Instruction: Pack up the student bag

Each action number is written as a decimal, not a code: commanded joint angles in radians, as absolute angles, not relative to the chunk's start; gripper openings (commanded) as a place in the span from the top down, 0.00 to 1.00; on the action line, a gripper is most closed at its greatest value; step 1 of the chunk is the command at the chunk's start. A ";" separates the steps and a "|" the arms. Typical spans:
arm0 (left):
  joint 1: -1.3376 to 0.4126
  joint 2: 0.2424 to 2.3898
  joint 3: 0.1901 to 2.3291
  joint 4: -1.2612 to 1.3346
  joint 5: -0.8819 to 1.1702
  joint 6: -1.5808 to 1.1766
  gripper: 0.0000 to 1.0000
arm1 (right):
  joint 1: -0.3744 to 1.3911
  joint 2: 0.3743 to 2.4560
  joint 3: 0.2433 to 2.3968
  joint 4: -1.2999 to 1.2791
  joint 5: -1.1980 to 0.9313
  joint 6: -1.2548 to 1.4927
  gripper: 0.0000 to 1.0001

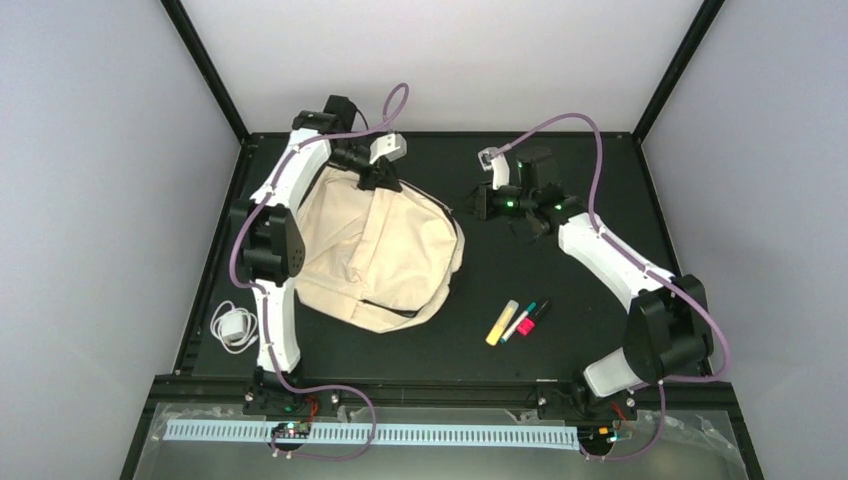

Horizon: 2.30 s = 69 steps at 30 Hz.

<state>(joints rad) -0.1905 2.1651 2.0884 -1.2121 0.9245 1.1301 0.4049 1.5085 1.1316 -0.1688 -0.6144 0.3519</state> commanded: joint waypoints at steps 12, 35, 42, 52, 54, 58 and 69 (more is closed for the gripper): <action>-0.030 2.079 2.039 -1.029 0.941 0.955 0.98 | 0.377 1.468 0.940 -0.388 -0.608 0.211 0.99; -0.114 1.727 1.757 -1.004 0.852 1.170 0.98 | 0.666 1.350 1.046 -0.046 -0.155 -0.808 0.39; -0.128 1.707 1.754 -1.005 0.844 1.164 0.98 | 0.699 1.377 0.998 -0.003 -0.032 -0.938 0.52; -0.143 1.715 1.756 -0.997 0.847 1.145 0.98 | 0.719 1.459 1.038 0.036 -0.074 -0.988 0.43; -0.143 1.716 1.759 -0.996 0.845 1.144 0.98 | 0.724 1.471 1.036 0.050 -0.069 -0.991 0.42; -0.142 1.718 1.761 -0.997 0.840 1.147 0.98 | 0.726 1.484 1.043 0.074 -0.059 -0.978 0.45; -0.143 1.724 1.758 -1.005 0.848 1.147 0.98 | 0.738 1.522 1.076 0.088 -0.074 -0.983 0.84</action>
